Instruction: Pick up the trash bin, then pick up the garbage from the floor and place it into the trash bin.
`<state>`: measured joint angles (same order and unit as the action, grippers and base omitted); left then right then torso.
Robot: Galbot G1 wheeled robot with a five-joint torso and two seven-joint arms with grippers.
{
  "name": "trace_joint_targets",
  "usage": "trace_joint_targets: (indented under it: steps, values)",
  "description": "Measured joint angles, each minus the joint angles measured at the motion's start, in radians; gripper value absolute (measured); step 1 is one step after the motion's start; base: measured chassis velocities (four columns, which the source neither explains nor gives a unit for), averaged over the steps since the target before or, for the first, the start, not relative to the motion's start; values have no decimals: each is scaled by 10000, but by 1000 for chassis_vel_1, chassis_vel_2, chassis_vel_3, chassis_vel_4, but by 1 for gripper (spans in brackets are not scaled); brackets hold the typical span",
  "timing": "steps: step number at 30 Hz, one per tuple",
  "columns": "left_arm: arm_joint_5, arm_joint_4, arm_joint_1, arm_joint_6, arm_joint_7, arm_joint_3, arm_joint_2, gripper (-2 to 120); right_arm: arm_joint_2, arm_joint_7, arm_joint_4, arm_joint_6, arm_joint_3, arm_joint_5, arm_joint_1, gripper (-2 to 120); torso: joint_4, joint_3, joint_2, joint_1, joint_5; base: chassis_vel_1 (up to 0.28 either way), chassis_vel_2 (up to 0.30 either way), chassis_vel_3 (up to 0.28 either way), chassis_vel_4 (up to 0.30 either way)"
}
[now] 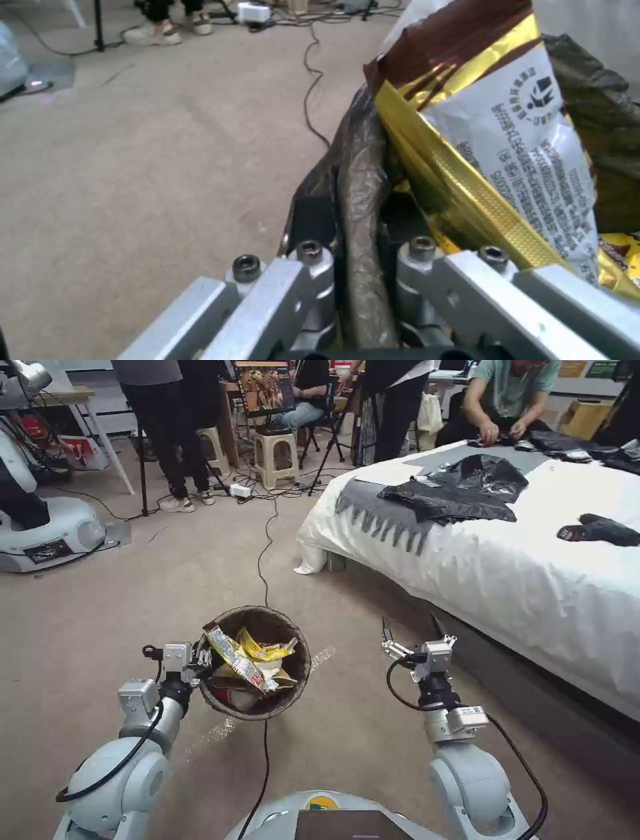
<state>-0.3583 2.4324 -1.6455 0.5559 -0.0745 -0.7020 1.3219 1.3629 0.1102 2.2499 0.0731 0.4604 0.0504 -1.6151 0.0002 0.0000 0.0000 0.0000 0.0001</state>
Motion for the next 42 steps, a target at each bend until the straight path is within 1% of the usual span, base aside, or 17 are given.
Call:
trace_joint_targets:
  steps: [1,20,42]
  values:
    - [0,6,-1,2,0,0,1,5,-3,5,0,-17,-16,23,0,100,-3,0,0,0,0,71,64,69,46]
    - [0,49,-64,10,-3,-4,16,5,-53,25,-147,-45,-210,55,101,100,0,0,0,0,-1,74,69,73,71]
    - [-2,-14,0,0,12,3,5,5,-94,72,-223,-113,-197,111,191,100,-2,0,0,0,-1,81,85,81,86]
